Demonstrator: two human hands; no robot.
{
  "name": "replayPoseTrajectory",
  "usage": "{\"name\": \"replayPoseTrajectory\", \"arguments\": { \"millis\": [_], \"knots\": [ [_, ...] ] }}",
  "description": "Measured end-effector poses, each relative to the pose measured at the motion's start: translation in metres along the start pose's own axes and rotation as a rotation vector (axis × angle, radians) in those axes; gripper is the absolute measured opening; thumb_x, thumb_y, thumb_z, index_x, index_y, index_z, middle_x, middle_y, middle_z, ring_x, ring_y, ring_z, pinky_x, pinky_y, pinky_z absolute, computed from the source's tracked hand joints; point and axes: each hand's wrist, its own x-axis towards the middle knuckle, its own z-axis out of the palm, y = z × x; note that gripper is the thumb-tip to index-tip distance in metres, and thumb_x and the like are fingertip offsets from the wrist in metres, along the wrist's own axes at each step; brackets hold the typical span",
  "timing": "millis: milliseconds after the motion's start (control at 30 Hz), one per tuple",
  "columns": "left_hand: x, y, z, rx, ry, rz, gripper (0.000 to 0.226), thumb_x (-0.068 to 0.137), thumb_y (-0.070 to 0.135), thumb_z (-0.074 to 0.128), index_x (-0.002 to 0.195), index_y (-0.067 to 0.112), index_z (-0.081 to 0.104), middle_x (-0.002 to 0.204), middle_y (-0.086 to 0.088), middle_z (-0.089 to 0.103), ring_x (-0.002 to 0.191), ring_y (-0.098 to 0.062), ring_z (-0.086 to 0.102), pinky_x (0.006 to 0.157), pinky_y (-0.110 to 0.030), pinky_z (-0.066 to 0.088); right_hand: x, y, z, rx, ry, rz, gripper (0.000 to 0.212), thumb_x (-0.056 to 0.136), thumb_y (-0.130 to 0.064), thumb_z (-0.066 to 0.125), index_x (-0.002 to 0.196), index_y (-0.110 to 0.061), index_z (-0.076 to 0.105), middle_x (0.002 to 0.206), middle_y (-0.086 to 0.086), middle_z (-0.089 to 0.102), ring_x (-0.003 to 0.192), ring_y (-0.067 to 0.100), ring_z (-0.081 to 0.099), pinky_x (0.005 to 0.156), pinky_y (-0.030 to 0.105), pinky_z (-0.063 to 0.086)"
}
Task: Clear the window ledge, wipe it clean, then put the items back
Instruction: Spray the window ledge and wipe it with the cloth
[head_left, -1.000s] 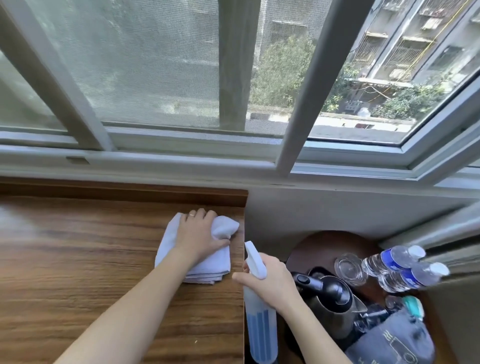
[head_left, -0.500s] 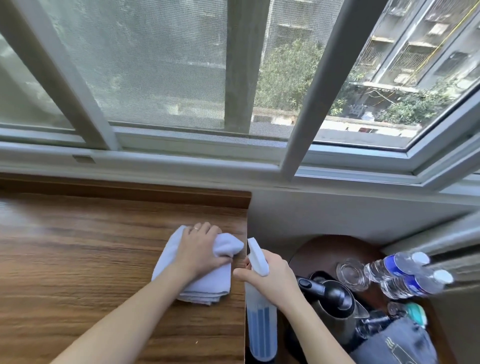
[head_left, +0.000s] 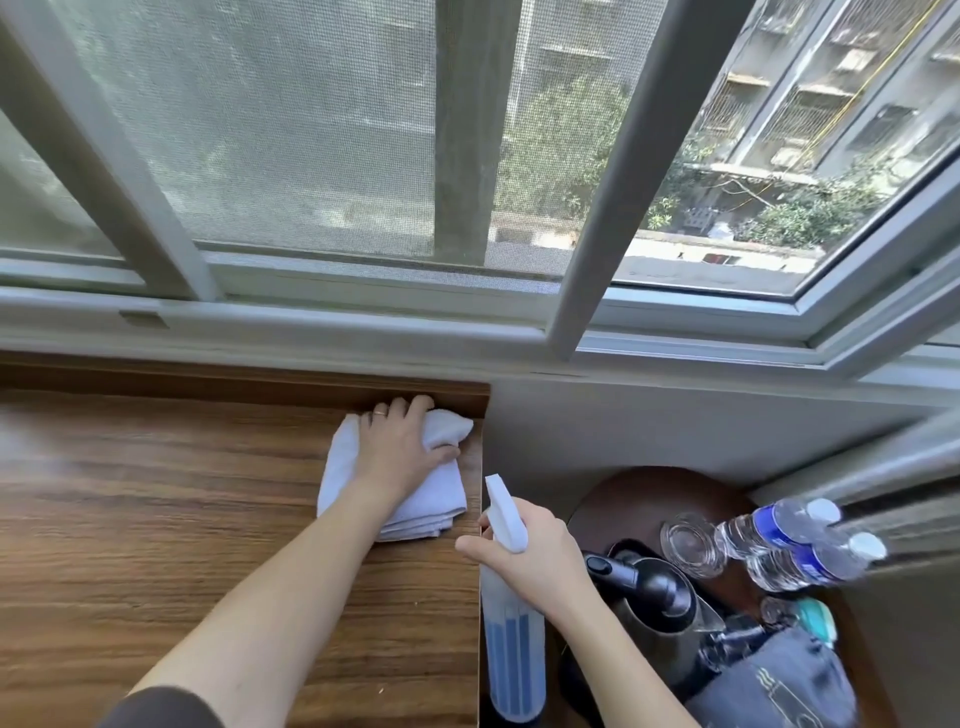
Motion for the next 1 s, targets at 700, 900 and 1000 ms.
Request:
{"name": "replayPoseTrajectory", "arguments": {
  "millis": [700,900,1000],
  "knots": [
    [-0.068,0.002,0.017,-0.052,0.116,0.309,0.045,0.067,0.059,0.053,0.104,0.035,0.052,0.086,0.001,0.054,0.073,-0.025,0.055,0.066,-0.039,0.042,0.001,-0.006,0.005,-0.02,-0.012,0.031,0.035,0.072,-0.048,0.072,0.082,-0.017,0.059,0.071,-0.004,0.059,0.063,0.005,0.048,0.059,0.023,0.038],
    [-0.023,-0.001,0.011,0.025,0.112,0.233,0.042,0.072,0.062,0.047,0.104,0.035,0.051,0.086,-0.003,0.055,0.072,-0.03,0.054,0.063,-0.038,0.042,0.003,-0.004,0.007,-0.022,-0.007,0.007,0.039,0.073,-0.052,0.072,0.082,-0.017,0.058,0.071,-0.007,0.057,0.064,0.005,0.048,0.062,0.025,0.039],
    [-0.001,-0.003,0.01,0.06,0.102,0.158,0.044,0.073,0.062,0.044,0.104,0.031,0.052,0.084,-0.007,0.055,0.073,-0.031,0.055,0.062,-0.041,0.044,0.002,-0.004,0.005,-0.013,-0.004,0.008,0.041,0.073,-0.054,0.074,0.083,-0.017,0.059,0.071,-0.008,0.058,0.064,0.004,0.049,0.061,0.023,0.039]
  ]
}}
